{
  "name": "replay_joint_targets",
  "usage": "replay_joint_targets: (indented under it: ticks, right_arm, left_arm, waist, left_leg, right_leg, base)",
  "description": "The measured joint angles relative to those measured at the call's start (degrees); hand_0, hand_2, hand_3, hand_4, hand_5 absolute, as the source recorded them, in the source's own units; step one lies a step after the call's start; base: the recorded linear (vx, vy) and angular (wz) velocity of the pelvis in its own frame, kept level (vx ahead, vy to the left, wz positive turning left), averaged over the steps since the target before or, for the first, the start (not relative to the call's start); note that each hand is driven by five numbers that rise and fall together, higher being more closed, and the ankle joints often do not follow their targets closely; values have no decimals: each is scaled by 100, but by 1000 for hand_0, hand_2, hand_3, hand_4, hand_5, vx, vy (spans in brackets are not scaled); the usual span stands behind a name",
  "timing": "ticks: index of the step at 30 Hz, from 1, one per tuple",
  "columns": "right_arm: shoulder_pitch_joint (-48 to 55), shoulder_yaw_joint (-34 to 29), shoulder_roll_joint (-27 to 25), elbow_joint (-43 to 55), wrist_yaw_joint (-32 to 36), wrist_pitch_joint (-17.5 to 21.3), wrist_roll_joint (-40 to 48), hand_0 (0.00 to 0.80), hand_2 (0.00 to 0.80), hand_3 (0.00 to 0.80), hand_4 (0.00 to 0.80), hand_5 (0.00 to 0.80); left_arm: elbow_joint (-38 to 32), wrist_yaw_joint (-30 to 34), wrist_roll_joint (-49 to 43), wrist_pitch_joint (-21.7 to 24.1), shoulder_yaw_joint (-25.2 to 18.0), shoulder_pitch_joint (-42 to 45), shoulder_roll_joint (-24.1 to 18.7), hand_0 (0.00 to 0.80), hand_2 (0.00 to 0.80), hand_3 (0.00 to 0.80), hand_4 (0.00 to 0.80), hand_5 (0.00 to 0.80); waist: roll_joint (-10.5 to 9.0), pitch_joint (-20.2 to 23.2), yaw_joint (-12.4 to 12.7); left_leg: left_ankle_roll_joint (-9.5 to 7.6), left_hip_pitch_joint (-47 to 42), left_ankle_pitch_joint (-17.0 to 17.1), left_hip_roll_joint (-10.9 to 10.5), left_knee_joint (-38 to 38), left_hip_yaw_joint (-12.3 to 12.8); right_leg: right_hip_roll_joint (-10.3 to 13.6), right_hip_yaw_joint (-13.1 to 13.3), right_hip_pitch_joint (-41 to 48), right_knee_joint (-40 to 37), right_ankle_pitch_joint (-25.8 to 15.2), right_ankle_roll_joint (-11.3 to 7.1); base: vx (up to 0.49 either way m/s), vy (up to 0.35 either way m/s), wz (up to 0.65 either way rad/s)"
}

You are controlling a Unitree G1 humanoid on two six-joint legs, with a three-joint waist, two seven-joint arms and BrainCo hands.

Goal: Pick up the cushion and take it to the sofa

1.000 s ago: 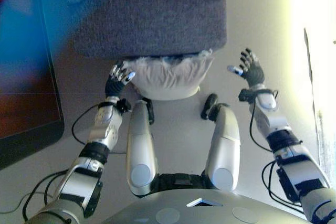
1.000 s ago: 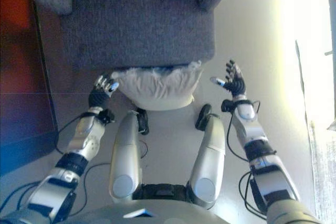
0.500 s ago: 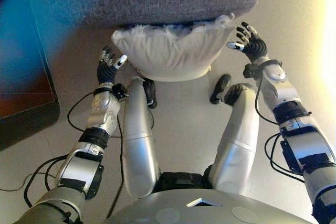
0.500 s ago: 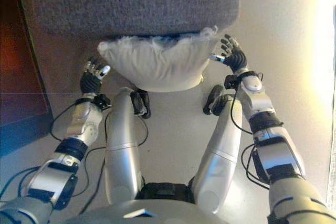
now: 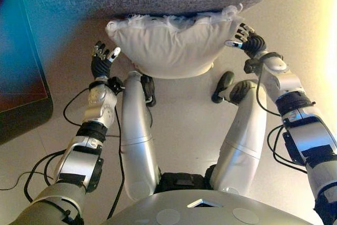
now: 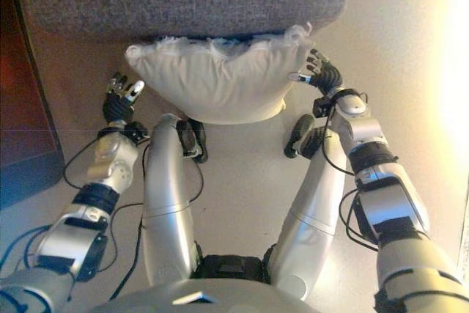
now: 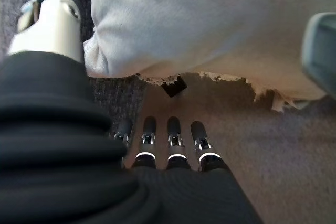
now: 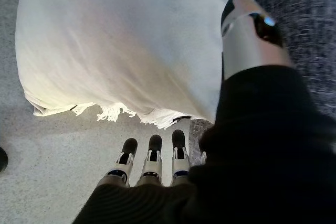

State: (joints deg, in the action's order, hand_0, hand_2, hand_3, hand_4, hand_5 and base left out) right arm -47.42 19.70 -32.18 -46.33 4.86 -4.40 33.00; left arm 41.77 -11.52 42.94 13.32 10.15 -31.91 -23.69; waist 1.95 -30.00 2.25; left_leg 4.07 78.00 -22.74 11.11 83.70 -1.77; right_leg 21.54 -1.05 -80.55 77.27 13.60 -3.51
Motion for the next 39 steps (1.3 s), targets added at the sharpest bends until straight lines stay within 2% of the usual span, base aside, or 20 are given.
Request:
replay_joint_targets:
  ticks: [6, 12, 20, 21, 22, 23, 24, 31, 39]
  right_arm:
    - [-194, 157, 0, 0, -50, -172, -42, 0, 0, 0, 0, 0]
    - [-296, 185, 0, -7, -3, -313, -78, 0, 0, 0, 0, 0]
    - [-630, 618, -38, -7, 660, -384, -83, 0, 0, 0, 0, 0]
    - [-662, 664, -63, -7, 724, -385, -83, 82, 82, 82, 82, 82]
    - [-671, 709, -84, -7, 756, -385, -83, 800, 800, 800, 800, 800]
    - [-671, 738, -90, -7, 787, -385, -84, 800, 800, 800, 800, 800]
    - [-679, 777, -106, -7, 797, -385, -84, 800, 800, 800, 800, 800]
    - [-681, 846, -229, -58, 797, -389, -84, 800, 800, 800, 800, 800]
    - [-622, 800, -190, 36, 634, -180, -78, 800, 800, 800, 800, 800]
  left_arm:
    - [0, 782, 626, -284, 271, -454, -24, 0, 0, 0, 0, 0]
    - [40, 1194, 860, -725, 343, -577, -400, 0, 0, 0, 0, 0]
    - [229, 1746, 978, -1063, 670, -965, -659, 0, 0, 0, 0, 0]
    - [237, 1799, 984, -1104, 713, -1007, -688, 0, 0, 0, 0, 0]
    - [252, 1838, 982, -1156, 722, -1043, -699, 455, 455, 455, 455, 455]
    - [266, 1886, 982, -1200, 784, -1074, -715, 678, 678, 678, 678, 678]
    - [297, 1906, 982, -1237, 846, -1110, -751, 800, 800, 800, 800, 800]
    - [503, 1930, 979, -1292, 1109, -1182, -822, 800, 800, 800, 800, 800]
    - [492, 2064, 958, -1166, 1103, -1168, -680, 800, 800, 800, 800, 800]
  waist:
    - [0, 0, -38]
    - [-3, -1, -158]
    - [-3, -1, -157]
    - [-4, -2, -157]
    - [-5, -3, -155]
    - [-6, -3, -158]
    - [-6, -3, -158]
    - [-25, -14, -174]
    - [-28, -16, -293]
  left_leg:
    - [-35, 111, -34, 19, 139, 3]
    - [-67, 187, -105, 68, 312, 21]
    - [-70, 277, -105, 66, 339, 21]
    - [-73, 293, -107, 64, 349, 23]
    - [-77, 298, -112, 64, 359, 23]
    - [-80, 297, -117, 64, 370, 24]
    - [-80, 297, -117, 64, 376, 24]
    - [-96, 301, -122, 59, 472, 19]
    - [-112, 251, -121, 75, 369, 34]
  right_leg:
    - [-23, 54, -95, 85, 1, -3]
    - [-28, 127, -185, 218, 31, -43]
    - [-27, 143, -282, 258, 31, -43]
    - [-25, 152, -301, 276, 29, -38]
    - [-23, 160, -306, 294, 33, -31]
    - [-21, 163, -306, 310, 42, -27]
    - [-21, 165, -306, 315, 42, -27]
    - [8, 199, -305, 392, 54, -45]
    - [-40, 194, -243, 279, 45, -53]
  base:
    - [9, 39, -1]
    - [-5, 42, -1]
    - [0, 0, 0]
    - [0, 0, 0]
    - [-2, -10, 3]
    - [0, 0, 0]
    - [0, 0, 0]
    - [0, 0, 0]
    - [-13, -20, -1]
